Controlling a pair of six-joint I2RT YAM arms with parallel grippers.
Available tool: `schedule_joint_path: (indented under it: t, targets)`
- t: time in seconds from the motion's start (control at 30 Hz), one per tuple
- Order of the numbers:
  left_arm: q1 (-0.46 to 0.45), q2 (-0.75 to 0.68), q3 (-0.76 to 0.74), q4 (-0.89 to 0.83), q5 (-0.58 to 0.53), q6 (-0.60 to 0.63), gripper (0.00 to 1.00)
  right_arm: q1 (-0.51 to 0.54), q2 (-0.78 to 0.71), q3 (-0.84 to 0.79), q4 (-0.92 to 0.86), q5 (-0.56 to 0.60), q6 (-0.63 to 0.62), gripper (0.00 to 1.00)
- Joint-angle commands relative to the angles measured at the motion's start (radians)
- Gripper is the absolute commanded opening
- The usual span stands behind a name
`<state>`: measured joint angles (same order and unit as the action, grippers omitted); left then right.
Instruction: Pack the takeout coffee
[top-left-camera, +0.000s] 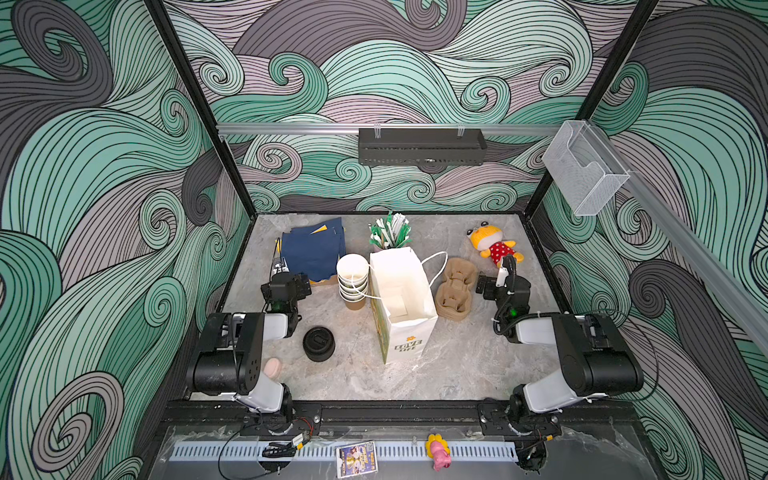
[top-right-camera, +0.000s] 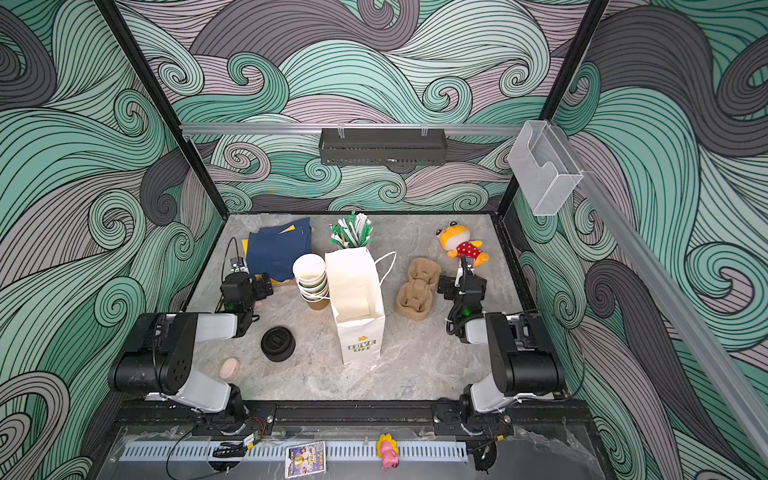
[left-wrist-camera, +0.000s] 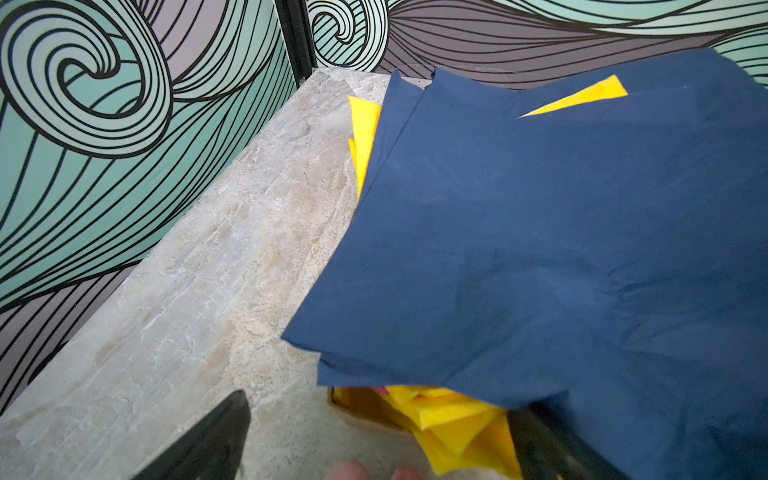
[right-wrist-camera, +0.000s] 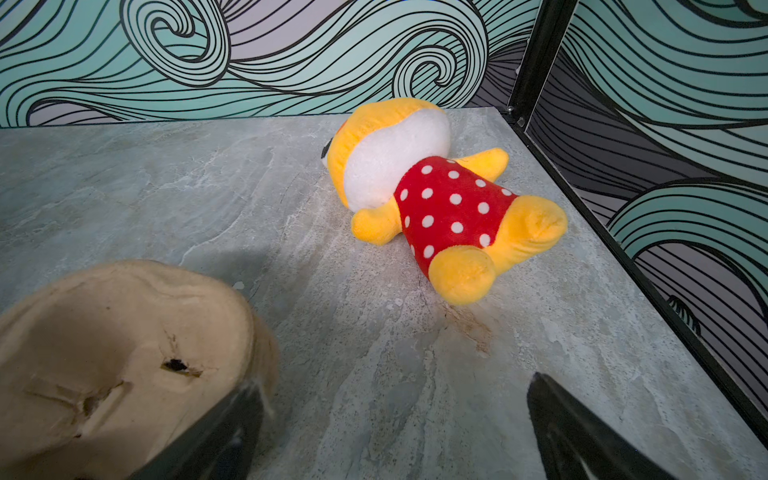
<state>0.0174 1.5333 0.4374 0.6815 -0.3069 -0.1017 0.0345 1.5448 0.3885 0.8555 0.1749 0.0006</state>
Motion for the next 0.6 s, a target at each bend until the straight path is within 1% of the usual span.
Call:
schedule_joint_path:
  t: [0.0, 0.2, 0.23, 0.27, 0.3, 0.33, 0.37, 0.43, 0.5, 0.53, 0.57]
  targets:
    - [0.004, -0.016, 0.017, 0.005, -0.009, -0.004, 0.99, -0.004, -0.012, -0.002, 0.013, -0.014, 0.002, 0.99]
    - [0.004, -0.018, 0.013, 0.01, -0.008, -0.004, 0.99, -0.003, -0.02, -0.007, 0.021, -0.011, 0.0, 0.99]
    - [0.004, -0.023, 0.011, 0.018, -0.013, -0.001, 0.99, -0.005, -0.033, -0.01, 0.021, 0.017, 0.013, 0.99]
    - [0.004, -0.039, 0.014, 0.001, -0.022, -0.004, 0.99, -0.003, -0.062, -0.015, -0.004, 0.063, 0.035, 0.99]
    - [0.004, -0.07, 0.028, -0.051, -0.032, -0.009, 0.99, -0.008, -0.089, -0.028, 0.001, 0.056, 0.034, 0.99]
    - [0.004, -0.104, 0.045, -0.118, -0.038, -0.016, 0.99, -0.007, -0.113, -0.039, 0.007, 0.077, 0.034, 0.99]
    - [0.004, -0.158, 0.054, -0.156, -0.047, -0.018, 0.98, -0.007, -0.155, -0.042, -0.035, 0.092, 0.04, 0.99]
    - [0.004, -0.238, 0.059, -0.22, -0.055, -0.019, 0.99, -0.007, -0.267, -0.024, -0.198, 0.141, 0.074, 0.99]
    - [0.004, -0.312, 0.064, -0.284, -0.063, -0.029, 0.99, -0.01, -0.391, 0.034, -0.465, 0.22, 0.192, 0.99]
    - [0.004, -0.345, 0.071, -0.319, -0.064, -0.033, 0.99, -0.019, -0.45, 0.067, -0.601, 0.212, 0.229, 0.99]
    - [0.004, -0.38, 0.078, -0.362, -0.062, -0.042, 0.99, -0.036, -0.506, 0.098, -0.731, 0.15, 0.24, 0.99]
